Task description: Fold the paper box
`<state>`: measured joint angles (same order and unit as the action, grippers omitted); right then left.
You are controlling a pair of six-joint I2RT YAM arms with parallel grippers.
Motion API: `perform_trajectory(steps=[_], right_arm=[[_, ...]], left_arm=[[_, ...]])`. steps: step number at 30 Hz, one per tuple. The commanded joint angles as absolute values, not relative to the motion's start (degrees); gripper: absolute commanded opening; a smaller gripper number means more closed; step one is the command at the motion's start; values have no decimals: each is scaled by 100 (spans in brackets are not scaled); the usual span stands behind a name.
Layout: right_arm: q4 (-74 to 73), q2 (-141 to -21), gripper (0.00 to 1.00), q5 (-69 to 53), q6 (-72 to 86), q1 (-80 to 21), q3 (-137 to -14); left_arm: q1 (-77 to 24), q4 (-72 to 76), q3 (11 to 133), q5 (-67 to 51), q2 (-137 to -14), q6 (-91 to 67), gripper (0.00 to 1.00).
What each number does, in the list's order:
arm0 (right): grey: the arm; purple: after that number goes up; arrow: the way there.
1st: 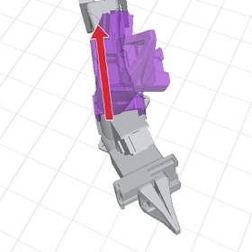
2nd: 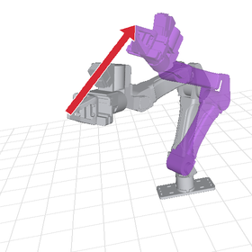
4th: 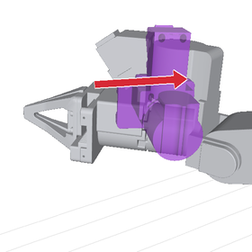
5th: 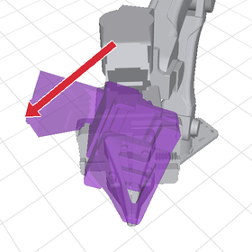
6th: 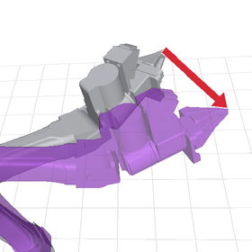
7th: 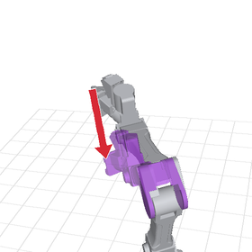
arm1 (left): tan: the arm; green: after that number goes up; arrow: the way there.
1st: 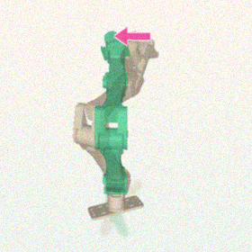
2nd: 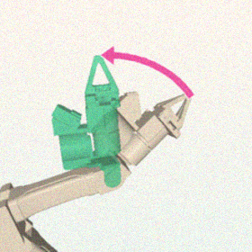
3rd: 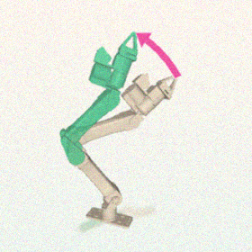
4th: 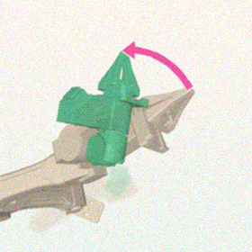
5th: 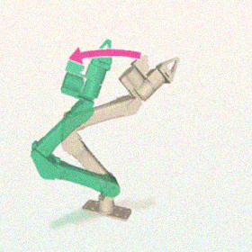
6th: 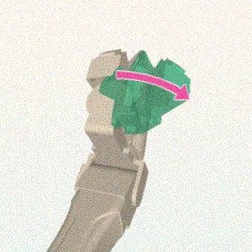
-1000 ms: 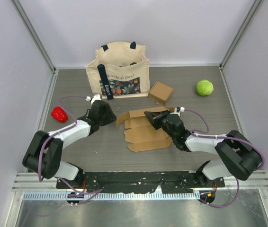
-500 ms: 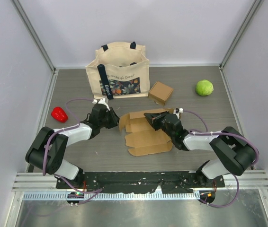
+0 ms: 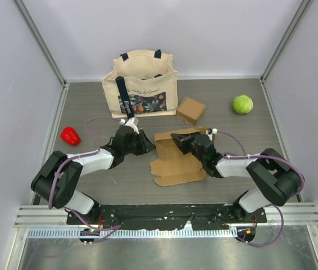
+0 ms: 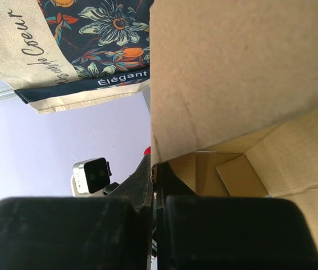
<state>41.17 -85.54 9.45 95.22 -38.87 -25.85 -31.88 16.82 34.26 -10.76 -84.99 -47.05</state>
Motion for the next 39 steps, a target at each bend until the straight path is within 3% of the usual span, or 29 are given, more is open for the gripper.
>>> perform_trajectory(steps=[1,4,15,35,39], right_arm=[[4342,-8464,1,1090,9484,-3894,-2584],[4394,-8490,1,1081,9466,-3894,-2523],[4377,-8218,1,1099,8965,-3902,-2294],[4834,-8420,1,1125,8868,-3946,-1802],[4825,-8429,1,1143,8868,-3946,-1740]], left_arm=[[-3313,1828,3375,-818,-8253,-4326,37],[-3541,1916,3261,-519,-8060,-3931,44],[-4184,2162,2769,703,-7268,-3156,48],[-4974,3208,2900,1326,-8305,-2496,34],[-5062,3252,2839,1817,-8367,-2487,26]])
